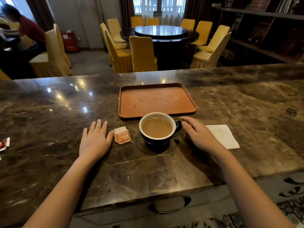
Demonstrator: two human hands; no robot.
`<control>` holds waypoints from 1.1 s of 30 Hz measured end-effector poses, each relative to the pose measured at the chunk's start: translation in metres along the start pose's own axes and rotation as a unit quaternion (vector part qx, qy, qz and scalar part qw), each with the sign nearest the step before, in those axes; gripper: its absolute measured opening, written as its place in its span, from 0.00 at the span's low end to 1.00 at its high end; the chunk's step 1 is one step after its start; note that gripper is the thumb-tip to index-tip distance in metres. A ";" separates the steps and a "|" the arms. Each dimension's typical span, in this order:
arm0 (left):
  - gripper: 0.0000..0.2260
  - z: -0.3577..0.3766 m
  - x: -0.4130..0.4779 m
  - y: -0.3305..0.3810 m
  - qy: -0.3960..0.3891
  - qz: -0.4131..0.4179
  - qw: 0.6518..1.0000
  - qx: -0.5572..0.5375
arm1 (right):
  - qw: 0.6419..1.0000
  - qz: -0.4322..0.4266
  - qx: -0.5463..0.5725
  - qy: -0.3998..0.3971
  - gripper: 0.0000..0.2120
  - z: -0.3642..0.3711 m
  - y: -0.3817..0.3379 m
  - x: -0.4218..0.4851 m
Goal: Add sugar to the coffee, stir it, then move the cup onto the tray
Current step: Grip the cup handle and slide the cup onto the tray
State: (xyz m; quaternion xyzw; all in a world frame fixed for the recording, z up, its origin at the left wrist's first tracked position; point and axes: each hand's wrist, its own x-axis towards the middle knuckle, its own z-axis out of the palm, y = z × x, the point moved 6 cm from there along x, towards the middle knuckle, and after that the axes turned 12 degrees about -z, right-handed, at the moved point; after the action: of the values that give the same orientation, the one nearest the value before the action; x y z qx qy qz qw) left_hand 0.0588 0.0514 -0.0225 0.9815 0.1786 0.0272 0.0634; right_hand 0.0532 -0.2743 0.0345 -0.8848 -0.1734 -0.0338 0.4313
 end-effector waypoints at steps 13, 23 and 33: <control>0.28 0.002 0.002 0.001 -0.008 -0.006 1.000 0.002 | 0.978 0.026 0.164 -0.125 0.18 0.022 0.007 0.034; 0.28 -0.012 0.031 0.010 -0.003 0.014 1.000 -0.020 | 0.967 0.010 0.219 -0.131 0.18 0.025 0.014 0.036; 0.28 -0.009 0.084 0.016 -0.033 0.020 0.998 -0.047 | 0.966 -0.033 0.231 -0.110 0.17 0.024 0.004 0.055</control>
State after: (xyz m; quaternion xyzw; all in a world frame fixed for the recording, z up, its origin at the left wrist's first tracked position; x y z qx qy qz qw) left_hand 0.1423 0.0670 -0.0090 0.9811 0.1555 0.0047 0.1147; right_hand 0.1040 -0.2422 0.0279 -0.7532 -0.2522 0.0899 0.6009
